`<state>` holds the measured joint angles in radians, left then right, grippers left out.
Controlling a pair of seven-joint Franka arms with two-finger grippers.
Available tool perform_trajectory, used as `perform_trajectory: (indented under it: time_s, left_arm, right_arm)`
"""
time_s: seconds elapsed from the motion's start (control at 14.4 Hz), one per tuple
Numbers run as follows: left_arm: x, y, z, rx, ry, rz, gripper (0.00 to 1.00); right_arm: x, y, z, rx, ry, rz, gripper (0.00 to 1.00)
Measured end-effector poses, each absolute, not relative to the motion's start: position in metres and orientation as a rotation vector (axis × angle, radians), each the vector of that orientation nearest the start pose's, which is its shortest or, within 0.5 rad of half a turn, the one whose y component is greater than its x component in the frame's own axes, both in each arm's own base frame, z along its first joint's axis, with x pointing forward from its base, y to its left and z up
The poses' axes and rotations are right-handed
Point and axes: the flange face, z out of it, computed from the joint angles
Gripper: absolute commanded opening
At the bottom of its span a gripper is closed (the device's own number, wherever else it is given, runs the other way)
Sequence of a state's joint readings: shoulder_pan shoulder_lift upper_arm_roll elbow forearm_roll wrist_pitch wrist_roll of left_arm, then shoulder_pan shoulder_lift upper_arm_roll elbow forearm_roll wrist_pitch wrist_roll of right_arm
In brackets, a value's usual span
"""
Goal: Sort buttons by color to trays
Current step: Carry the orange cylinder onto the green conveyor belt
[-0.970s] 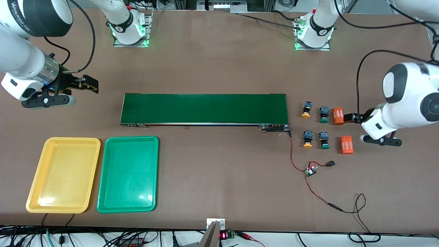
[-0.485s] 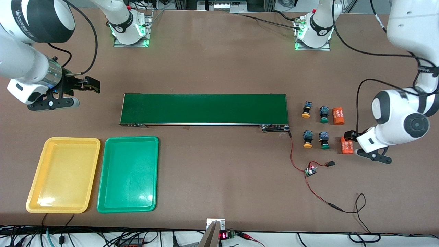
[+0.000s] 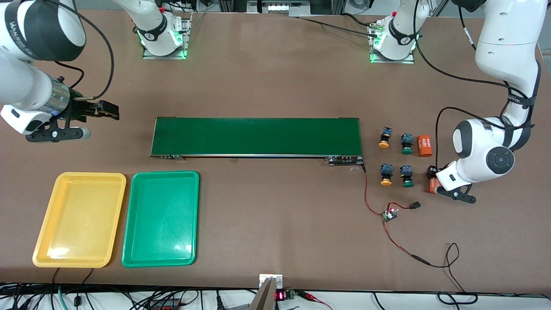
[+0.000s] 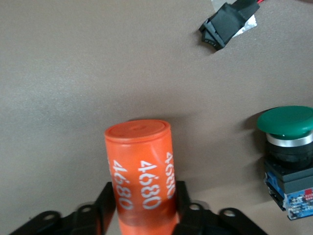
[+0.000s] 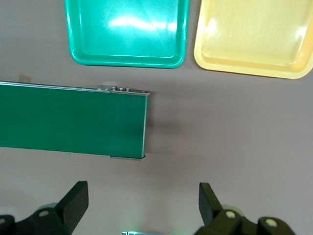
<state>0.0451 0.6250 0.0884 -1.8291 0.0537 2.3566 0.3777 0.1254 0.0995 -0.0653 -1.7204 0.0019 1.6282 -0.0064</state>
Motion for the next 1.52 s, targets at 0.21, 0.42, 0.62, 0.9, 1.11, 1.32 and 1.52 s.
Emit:
perform_trajectory:
  time_s: [0.21,0.42,0.62,0.9,1.11,1.32,1.52]
  left_arm:
    - [0.633,0.069,0.204,-3.053,0.483,0.252,0.18]
    - [0.634,0.018,0.265,-3.066,0.614,0.378,0.18]
    - [0.62,-0.056,0.309,-3.023,0.945,0.435,0.18]
    - [0.601,-0.132,0.319,-2.847,1.545,0.447,0.18]
    - [0.576,-0.18,0.306,-2.655,1.942,0.482,0.16]
    - [0.549,-0.224,0.297,-2.519,2.158,0.513,0.15]
    - [0.532,-0.252,0.277,-2.45,2.248,0.447,0.16]
  right_arm:
    - [0.574,0.008,0.503,-3.135,-0.027,0.275,1.0]
    - [0.58,-0.028,0.504,-3.135,0.054,0.21,1.0]
    - [0.579,-0.055,0.504,-3.131,0.104,0.199,1.0]
    - [0.58,-0.053,0.504,-3.131,0.097,0.199,1.0]
    - [0.58,-0.05,0.504,-3.131,0.091,0.199,1.0]
    - [0.581,-0.04,0.505,-3.131,0.062,0.194,1.0]
    - [0.581,-0.037,0.506,-3.131,0.054,0.192,1.0]
